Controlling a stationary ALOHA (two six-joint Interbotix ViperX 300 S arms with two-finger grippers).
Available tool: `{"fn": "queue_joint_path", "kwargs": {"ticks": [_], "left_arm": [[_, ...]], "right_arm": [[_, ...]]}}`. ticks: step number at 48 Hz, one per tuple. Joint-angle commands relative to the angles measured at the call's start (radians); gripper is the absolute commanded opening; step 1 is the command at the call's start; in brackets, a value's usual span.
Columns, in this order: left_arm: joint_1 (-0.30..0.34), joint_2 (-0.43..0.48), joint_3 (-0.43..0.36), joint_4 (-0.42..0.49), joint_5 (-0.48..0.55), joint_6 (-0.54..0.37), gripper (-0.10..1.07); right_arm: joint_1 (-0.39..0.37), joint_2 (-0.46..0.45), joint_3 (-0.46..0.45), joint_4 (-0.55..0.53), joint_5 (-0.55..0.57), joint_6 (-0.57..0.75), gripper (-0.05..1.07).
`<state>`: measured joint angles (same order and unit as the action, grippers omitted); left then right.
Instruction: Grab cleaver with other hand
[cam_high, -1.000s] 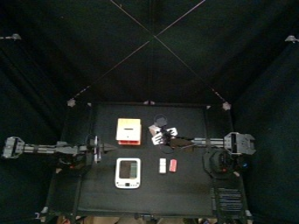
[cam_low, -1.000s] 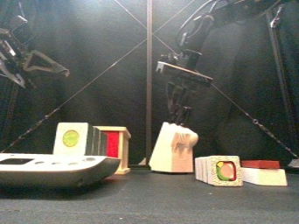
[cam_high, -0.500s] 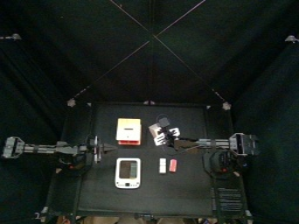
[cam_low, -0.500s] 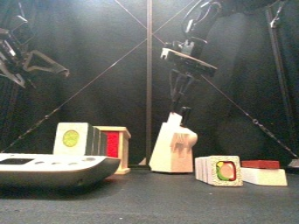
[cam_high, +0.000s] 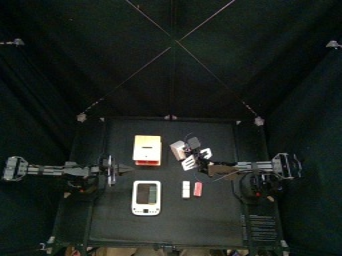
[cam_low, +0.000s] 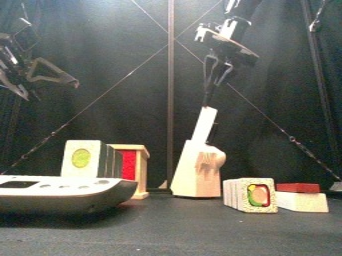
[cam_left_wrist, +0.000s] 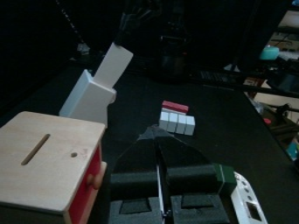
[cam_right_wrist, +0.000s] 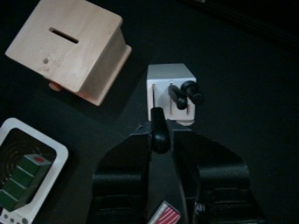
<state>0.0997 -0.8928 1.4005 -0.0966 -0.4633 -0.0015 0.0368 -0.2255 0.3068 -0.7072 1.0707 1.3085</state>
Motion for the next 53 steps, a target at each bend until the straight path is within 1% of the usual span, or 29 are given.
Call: {"fn": "queue_joint_path", "kwargs": {"ticks": [1, 9, 15, 19, 22, 27, 33, 44, 49, 53], "left_arm": [[0.003, 0.002, -0.017, 0.0, -0.005, 0.003, -0.02], [0.003, 0.002, -0.02, 0.002, -0.005, 0.002, -0.02], [0.002, 0.002, -0.021, 0.002, -0.005, 0.002, -0.02], [0.0, 0.002, -0.026, 0.002, -0.005, 0.002, -0.02], [-0.003, 0.002, -0.032, 0.003, -0.003, 0.002, -0.02], [-0.006, 0.002, -0.044, 0.006, -0.008, 0.002, -0.02], [-0.028, 0.003, -0.057, 0.023, -0.015, 0.002, -0.02], [-0.095, 0.003, -0.067, 0.063, -0.057, 0.002, -0.02], [-0.109, 0.009, -0.066, 0.078, -0.066, 0.002, 0.0], [-0.114, 0.02, -0.067, 0.08, -0.071, 0.002, 0.04]], "right_arm": [[0.021, -0.057, -0.011, -0.009, 0.005, 0.0, 0.55], [0.067, -0.106, 0.011, -0.023, 0.003, 0.0, 0.55], [0.109, -0.147, 0.044, -0.046, -0.003, 0.0, 0.55], [0.138, -0.17, 0.074, -0.069, -0.032, 0.006, 0.55], [0.163, -0.184, 0.097, -0.097, -0.089, 0.015, 0.55], [0.196, -0.202, 0.164, -0.173, -0.229, 0.051, 0.55], [0.198, -0.229, 0.253, -0.272, -0.387, 0.13, 0.55], [0.195, -0.296, 0.391, -0.462, -0.552, 0.275, 0.55], [0.193, -0.318, 0.436, -0.554, -0.621, 0.302, 0.55], [0.187, -0.324, 0.449, -0.615, -0.661, 0.305, 0.55]]}}
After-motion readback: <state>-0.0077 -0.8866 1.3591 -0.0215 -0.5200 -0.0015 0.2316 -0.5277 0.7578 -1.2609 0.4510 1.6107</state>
